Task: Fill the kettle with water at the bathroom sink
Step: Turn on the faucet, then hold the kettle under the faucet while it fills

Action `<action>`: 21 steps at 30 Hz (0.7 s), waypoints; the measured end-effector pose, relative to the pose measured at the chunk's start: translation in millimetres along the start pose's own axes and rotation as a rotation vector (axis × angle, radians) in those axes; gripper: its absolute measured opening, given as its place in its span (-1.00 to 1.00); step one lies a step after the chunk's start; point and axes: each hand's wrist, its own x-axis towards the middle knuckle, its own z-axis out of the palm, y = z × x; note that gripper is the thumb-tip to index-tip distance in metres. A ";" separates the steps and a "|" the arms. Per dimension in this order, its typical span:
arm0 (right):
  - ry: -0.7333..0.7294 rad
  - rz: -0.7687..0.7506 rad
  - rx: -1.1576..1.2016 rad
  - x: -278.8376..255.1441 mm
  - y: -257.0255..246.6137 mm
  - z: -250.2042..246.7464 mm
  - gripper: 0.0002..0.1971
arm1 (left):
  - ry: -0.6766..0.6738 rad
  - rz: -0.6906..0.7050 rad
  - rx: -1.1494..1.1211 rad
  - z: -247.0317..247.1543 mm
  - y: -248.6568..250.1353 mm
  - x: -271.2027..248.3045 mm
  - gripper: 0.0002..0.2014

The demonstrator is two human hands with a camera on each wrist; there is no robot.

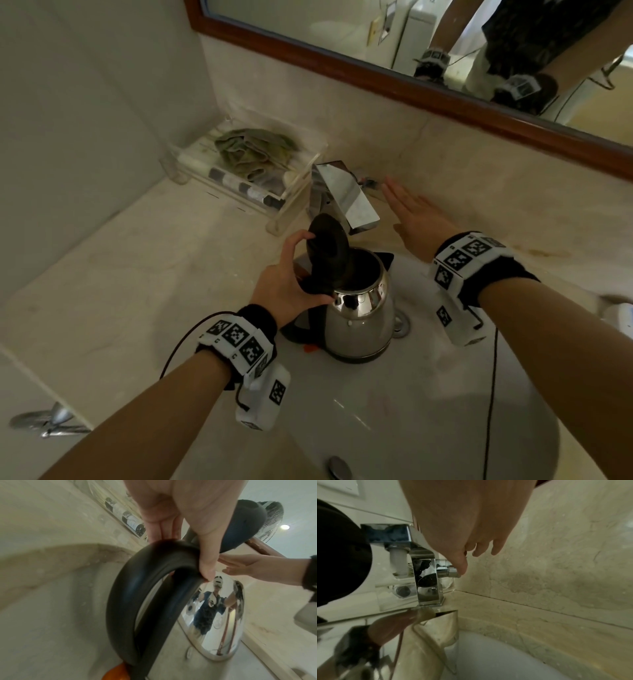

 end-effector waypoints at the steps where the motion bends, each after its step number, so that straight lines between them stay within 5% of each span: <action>1: -0.007 0.006 0.008 2.6 2.0 -1.0 -0.28 | -0.003 -0.001 0.003 -0.1 -0.4 -0.1 -0.07; 6: -0.047 0.022 0.142 0.4 0.9 -7.9 -0.22 | -0.007 0.002 0.017 1.2 -0.2 -0.5 -0.08; 13: -0.274 0.049 0.422 -48.9 -23.0 21.3 0.26 | -0.001 0.012 0.030 3.9 0.9 0.0 -0.08; 21: -0.255 0.135 0.415 -43.5 -32.7 37.3 0.26 | 0.025 -0.006 0.014 2.7 0.0 2.4 -0.07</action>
